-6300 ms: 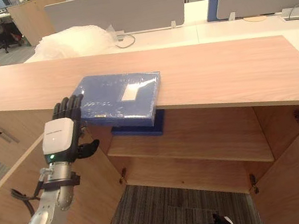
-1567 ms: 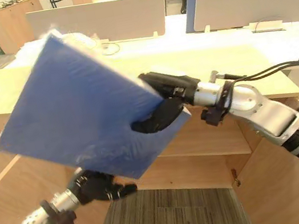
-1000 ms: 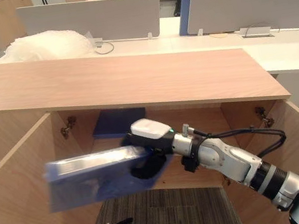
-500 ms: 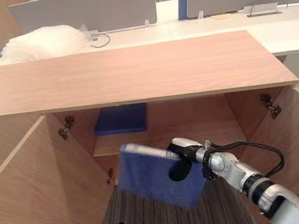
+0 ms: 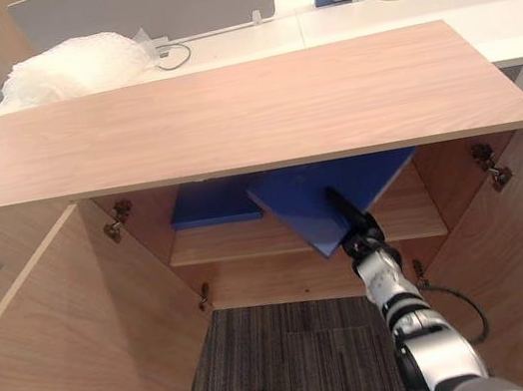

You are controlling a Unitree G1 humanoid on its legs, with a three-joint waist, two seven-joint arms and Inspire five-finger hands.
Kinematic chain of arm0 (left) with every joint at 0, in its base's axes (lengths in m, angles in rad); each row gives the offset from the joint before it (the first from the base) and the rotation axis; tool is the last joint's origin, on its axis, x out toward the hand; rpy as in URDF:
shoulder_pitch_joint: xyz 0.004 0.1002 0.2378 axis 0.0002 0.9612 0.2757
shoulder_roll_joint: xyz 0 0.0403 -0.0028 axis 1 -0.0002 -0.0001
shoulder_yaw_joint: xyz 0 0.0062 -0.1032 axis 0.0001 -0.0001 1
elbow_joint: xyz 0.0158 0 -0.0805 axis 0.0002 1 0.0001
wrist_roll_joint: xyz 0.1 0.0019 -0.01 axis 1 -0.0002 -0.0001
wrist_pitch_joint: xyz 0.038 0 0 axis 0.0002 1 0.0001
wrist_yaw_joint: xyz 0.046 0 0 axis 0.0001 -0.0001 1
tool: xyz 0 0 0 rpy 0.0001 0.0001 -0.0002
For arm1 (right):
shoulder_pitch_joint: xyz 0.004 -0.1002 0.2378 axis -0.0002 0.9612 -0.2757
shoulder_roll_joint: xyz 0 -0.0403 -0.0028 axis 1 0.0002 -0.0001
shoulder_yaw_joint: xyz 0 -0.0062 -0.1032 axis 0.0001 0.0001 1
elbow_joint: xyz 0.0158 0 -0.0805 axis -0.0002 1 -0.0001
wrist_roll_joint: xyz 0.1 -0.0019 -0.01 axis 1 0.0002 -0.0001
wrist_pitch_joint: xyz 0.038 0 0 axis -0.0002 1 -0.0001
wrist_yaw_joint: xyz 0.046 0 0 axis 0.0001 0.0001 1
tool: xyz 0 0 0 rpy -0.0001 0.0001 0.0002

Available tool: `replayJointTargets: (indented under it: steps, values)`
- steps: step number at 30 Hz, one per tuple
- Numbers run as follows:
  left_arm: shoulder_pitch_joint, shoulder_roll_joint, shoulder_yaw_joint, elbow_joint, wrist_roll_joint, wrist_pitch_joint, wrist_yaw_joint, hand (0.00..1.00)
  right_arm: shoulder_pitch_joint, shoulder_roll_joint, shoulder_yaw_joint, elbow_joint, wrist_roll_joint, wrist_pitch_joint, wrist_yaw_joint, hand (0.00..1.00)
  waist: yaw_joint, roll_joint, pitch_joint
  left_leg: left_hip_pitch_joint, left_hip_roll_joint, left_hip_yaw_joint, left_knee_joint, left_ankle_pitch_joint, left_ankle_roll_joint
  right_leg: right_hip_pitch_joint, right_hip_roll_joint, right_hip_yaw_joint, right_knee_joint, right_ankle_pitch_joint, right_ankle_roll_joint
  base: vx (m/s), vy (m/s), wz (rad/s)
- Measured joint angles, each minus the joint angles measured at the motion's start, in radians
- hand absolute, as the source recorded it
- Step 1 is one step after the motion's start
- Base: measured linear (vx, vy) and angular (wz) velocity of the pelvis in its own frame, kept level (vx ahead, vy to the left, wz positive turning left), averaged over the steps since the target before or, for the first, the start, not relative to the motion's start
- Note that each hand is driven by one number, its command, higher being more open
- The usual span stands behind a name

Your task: Walk over to the cabinet, pick up the folder, carry it to the office cabinet, place the folder inside the office cabinet, then close the office cabinet door

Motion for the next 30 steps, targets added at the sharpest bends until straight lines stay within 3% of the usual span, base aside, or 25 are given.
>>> replayJointTargets:
  steps: [3, 5, 7, 10, 13, 21, 25, 30]
  values:
    - [-0.037, 0.001, -0.005, -0.024, 0.030, -0.008, 0.002, 1.00, -0.184, -0.014, -0.002, 0.083, -0.016, 0.006, 0.001, 0.00, 0.008, 0.025, 0.068, -0.033, 0.001, -0.009, 0.029, 0.005, 0.006, -0.027, 0.003, -0.004, 0.021, 0.003, 0.003, -0.10, 0.010, 0.08]
    - [-0.088, 0.002, -0.011, -0.060, 0.042, -0.009, 0.003, 1.00, -0.309, -0.043, -0.018, 0.083, -0.011, 0.009, 0.000, 0.00, 0.018, 0.051, 0.134, -0.142, 0.006, -0.020, 0.128, -0.012, 0.007, -0.119, 0.006, -0.012, 0.097, -0.004, 0.001, -0.18, 0.006, 0.05]
    - [-0.140, 0.001, -0.047, -0.125, 0.041, -0.020, 0.010, 1.00, -0.421, -0.095, -0.025, -0.003, 0.036, 0.008, -0.012, 0.00, 0.053, 0.090, 0.216, -0.291, 0.005, -0.015, 0.297, -0.062, 0.018, -0.291, -0.004, 0.003, 0.315, -0.074, 0.008, -0.23, 0.017, -0.11]
    - [-0.151, 0.006, -0.065, -0.215, 0.032, -0.050, 0.009, 1.00, -0.506, -0.096, -0.012, -0.111, 0.084, 0.009, -0.026, 0.00, 0.073, 0.113, 0.255, -0.465, -0.004, 0.017, 0.529, -0.155, 0.026, -0.490, -0.017, 0.045, 0.567, -0.171, 0.015, -0.24, 0.001, -0.26]
    - [-0.164, 0.008, -0.051, -0.283, 0.008, -0.061, 0.010, 1.00, -0.574, -0.087, -0.014, -0.188, 0.117, 0.006, -0.047, 0.00, 0.080, 0.131, 0.289, -0.622, 0.016, 0.050, 0.727, -0.229, 0.031, -0.657, 0.000, 0.093, 0.750, -0.229, 0.024, -0.26, 0.023, -0.42]
    - [-0.204, -0.039, 0.053, -0.303, -0.038, -0.060, 0.018, 1.00, -0.586, -0.103, -0.101, -0.287, 0.266, -0.138, -0.071, 0.00, 0.083, 0.134, 0.317, -0.827, 0.041, 0.091, 0.981, -0.339, 0.044, -0.871, 0.019, 0.168, 0.975, -0.300, 0.060, -0.13, 0.100, -0.22]
    - [-0.220, -0.069, 0.062, -0.303, -0.058, -0.057, 0.041, 1.00, -0.586, -0.098, -0.142, -0.287, 0.330, -0.185, -0.094, 0.00, 0.089, 0.133, 0.330, -0.844, 0.041, 0.102, 0.999, -0.349, 0.046, -0.893, 0.017, 0.179, 0.996, -0.309, 0.065, -0.03, 0.079, -0.04]
    - [-0.219, -0.103, 0.042, -0.297, -0.097, -0.049, 0.059, 1.00, -0.610, -0.086, -0.188, -0.287, 0.341, -0.192, -0.117, 0.00, 0.095, 0.133, 0.329, -0.830, 0.014, 0.106, 0.960, -0.331, 0.059, -0.892, -0.010, 0.174, 0.997, -0.321, 0.060, 0.01, 0.024, 0.13]
